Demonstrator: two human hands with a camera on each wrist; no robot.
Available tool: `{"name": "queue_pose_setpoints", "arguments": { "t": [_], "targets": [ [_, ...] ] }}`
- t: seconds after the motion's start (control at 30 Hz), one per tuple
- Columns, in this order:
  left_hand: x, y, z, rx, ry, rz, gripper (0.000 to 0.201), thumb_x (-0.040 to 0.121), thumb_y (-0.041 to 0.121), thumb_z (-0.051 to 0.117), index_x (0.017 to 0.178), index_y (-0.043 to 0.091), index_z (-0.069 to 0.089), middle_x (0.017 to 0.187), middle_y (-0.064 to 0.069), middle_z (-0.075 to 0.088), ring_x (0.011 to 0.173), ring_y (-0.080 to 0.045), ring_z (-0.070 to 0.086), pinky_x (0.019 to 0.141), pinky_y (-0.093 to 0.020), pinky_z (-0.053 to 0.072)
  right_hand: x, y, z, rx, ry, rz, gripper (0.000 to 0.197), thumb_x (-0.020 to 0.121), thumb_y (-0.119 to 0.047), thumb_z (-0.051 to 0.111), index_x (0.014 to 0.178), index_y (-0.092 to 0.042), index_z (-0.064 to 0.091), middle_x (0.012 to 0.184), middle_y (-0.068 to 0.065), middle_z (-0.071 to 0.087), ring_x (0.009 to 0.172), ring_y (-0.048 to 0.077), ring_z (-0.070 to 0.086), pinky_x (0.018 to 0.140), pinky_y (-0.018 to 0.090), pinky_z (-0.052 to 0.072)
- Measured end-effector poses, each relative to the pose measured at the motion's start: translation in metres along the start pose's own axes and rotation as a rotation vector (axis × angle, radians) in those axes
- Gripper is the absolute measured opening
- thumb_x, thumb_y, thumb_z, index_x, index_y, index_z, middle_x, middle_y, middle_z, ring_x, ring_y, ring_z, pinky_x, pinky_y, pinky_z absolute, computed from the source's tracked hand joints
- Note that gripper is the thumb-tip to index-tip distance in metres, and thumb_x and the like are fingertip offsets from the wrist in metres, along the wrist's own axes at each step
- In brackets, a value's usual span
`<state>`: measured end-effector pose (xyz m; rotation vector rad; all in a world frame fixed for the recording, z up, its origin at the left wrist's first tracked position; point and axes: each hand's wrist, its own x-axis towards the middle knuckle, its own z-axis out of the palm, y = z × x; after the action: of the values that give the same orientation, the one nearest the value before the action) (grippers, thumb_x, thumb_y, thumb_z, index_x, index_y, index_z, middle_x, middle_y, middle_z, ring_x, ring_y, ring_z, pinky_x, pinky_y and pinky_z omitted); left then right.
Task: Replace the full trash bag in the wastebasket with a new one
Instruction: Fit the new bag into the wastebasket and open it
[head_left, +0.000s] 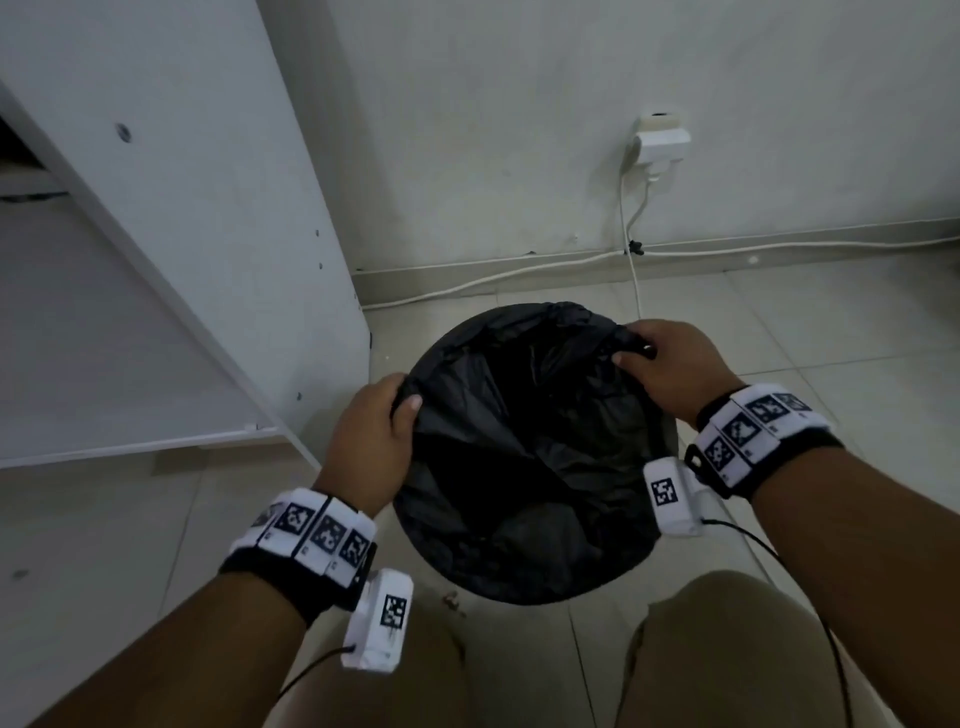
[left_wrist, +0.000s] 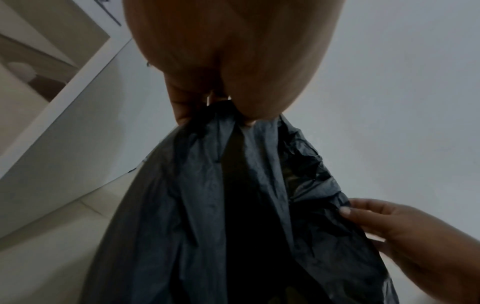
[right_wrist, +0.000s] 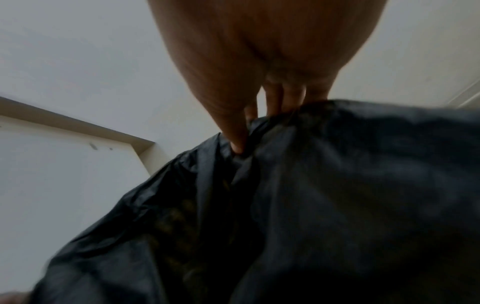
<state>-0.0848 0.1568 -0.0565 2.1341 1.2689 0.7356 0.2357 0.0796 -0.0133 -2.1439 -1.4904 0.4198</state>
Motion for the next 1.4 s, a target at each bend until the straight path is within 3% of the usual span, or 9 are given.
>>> {"name": "queue_pose_setpoints", "arguments": {
  "t": [0.17,0.27,0.37,0.53,0.67,0.97,1.1,1.23,1.4],
  "targets": [
    [-0.008,-0.009,0.000,0.098,-0.005,-0.107,0.020,0.105,0.024,0.041,0.102,0.008,0.052,0.095,-0.012,0.057,0.084,-0.026,0.054,0.069,-0.033,0.036,-0.016,-0.020,0.029,0.017,0.347,0.032,0.038,0.083,-0.028,0.074,0.116,-0.011,0.064,0.115,0.011,0.063,0.111,0.029,0.054,0.092,0.025,0.034],
    [-0.011,-0.015,-0.002,0.069,-0.012,-0.115,0.021,0.104,0.027,0.041,0.105,0.008,0.051,0.095,-0.012,0.058,0.082,-0.026,0.055,0.069,-0.034,0.039,-0.047,-0.062,0.055,0.242,0.594,0.060,0.025,0.087,-0.031,0.069,0.102,-0.013,0.061,0.098,0.002,0.060,0.090,0.017,0.054,0.083,0.024,0.041],
    [-0.019,-0.017,0.001,0.010,0.007,-0.127,0.017,0.105,0.026,0.041,0.099,0.012,0.046,0.088,-0.008,0.056,0.077,-0.023,0.054,0.062,-0.032,0.035,-0.066,-0.097,0.092,0.609,0.378,0.334,0.024,0.091,-0.041,0.062,0.090,-0.018,0.058,0.084,-0.003,0.064,0.077,0.012,0.060,0.073,0.027,0.046],
    [-0.033,-0.012,0.003,-0.063,-0.021,-0.142,0.023,0.104,0.036,0.037,0.100,0.014,0.042,0.087,-0.001,0.054,0.077,-0.013,0.055,0.063,-0.032,0.041,-0.048,-0.104,0.162,1.062,-0.181,0.624,0.053,0.079,-0.075,0.052,0.107,-0.032,0.067,0.111,-0.004,0.069,0.104,0.019,0.065,0.097,0.047,0.050],
    [-0.041,0.002,-0.003,-0.155,-0.087,-0.154,0.044,0.094,0.059,0.032,0.102,0.018,0.043,0.088,0.004,0.056,0.076,-0.004,0.057,0.058,-0.021,0.038,-0.005,-0.087,0.222,1.190,-0.366,0.753,0.097,0.040,-0.095,0.062,0.119,-0.041,0.067,0.124,-0.001,0.069,0.115,0.029,0.062,0.106,0.049,0.042],
    [-0.031,-0.008,-0.011,-0.201,-0.037,-0.253,0.034,0.099,0.052,0.024,0.087,0.024,0.039,0.076,-0.006,0.056,0.065,-0.011,0.056,0.051,-0.017,0.040,0.028,-0.051,0.287,1.228,-0.431,0.859,0.117,0.029,-0.088,0.076,0.134,-0.041,0.055,0.137,-0.001,0.060,0.119,0.030,0.058,0.111,0.048,0.036],
    [-0.022,-0.006,-0.010,-0.185,-0.024,-0.301,0.041,0.102,0.049,0.025,0.095,0.012,0.042,0.079,-0.006,0.055,0.069,-0.012,0.055,0.054,-0.024,0.036,-0.010,-0.110,0.196,1.010,-0.345,0.635,0.075,0.068,-0.068,0.064,0.119,-0.014,0.069,0.113,0.006,0.073,0.107,0.026,0.067,0.107,0.044,0.045],
    [-0.014,-0.003,-0.009,-0.200,-0.007,-0.335,0.042,0.104,0.047,0.026,0.097,0.008,0.042,0.079,-0.004,0.053,0.068,-0.011,0.052,0.055,-0.026,0.032,-0.047,-0.114,0.150,0.742,-0.111,0.485,0.037,0.082,-0.048,0.069,0.090,-0.012,0.072,0.086,0.005,0.075,0.083,0.018,0.071,0.085,0.043,0.058],
    [-0.018,-0.003,-0.010,-0.207,-0.002,-0.340,0.043,0.104,0.047,0.026,0.092,0.008,0.041,0.076,-0.005,0.050,0.064,-0.013,0.049,0.054,-0.027,0.032,-0.042,-0.089,0.146,0.402,0.035,0.618,0.086,0.068,-0.062,0.074,0.135,-0.016,0.047,0.133,0.014,0.050,0.122,0.033,0.052,0.104,0.043,0.045]
  ]
}}
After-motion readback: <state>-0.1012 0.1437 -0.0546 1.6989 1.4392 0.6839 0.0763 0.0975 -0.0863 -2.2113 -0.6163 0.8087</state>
